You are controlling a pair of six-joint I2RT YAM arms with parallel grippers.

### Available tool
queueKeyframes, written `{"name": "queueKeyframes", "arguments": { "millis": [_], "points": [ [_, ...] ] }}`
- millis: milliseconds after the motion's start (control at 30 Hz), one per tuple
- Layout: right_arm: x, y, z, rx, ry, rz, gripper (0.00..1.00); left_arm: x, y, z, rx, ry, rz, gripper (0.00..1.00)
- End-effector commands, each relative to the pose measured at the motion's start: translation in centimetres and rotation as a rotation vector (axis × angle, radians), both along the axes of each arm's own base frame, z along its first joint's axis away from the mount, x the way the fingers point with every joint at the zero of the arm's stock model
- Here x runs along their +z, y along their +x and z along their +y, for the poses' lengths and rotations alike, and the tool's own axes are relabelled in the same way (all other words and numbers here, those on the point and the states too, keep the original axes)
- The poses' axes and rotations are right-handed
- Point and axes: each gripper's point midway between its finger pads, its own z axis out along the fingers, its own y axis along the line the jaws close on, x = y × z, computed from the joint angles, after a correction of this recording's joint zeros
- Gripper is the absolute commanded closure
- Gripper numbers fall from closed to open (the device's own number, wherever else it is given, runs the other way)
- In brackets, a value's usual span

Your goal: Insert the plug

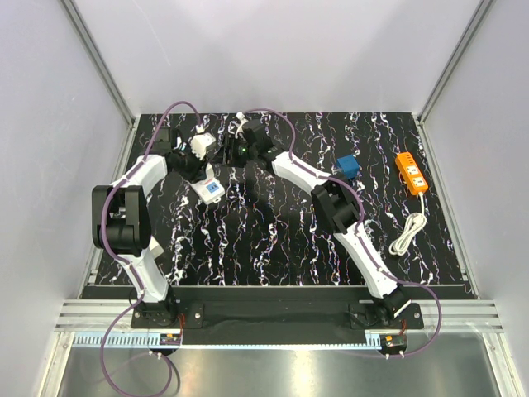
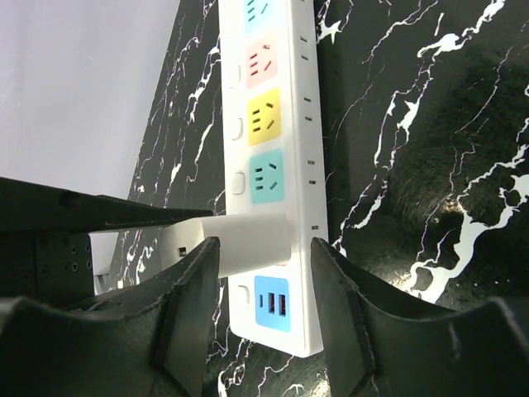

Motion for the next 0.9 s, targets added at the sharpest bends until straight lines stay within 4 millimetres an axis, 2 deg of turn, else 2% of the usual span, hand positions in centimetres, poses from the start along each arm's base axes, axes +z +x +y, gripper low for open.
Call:
{"name": "queueKeyframes", "arguments": {
  "millis": [0,200,400,633,867],
  "points": [
    [2.9,-1.7,1.8,0.082,0.046,-0.046,0.43,-4.2,-4.5,0.9,0.046,0.052,0.230,0.97],
    [4.0,-1.7,1.7,0.084,0.047,-0.074,0.40,-4.1,-4.5,0.9,0.044,0.051,0.228,0.97],
    [6.0,-1.6,1.6,0.083,0.054,-0.109,0.34,-4.2,-4.4,0.9,0.047,0.054,0.228,0.97],
    [6.5,-1.9,1.7,0.100,0.065,-0.107,0.32,-4.2,-4.0,0.9,0.046,0.056,0.227,0.97],
    [7.8,-1.9,1.8,0.107,0.083,-0.121,0.32,-4.1,-3.9,0.9,0.045,0.059,0.221,0.97]
  ]
}}
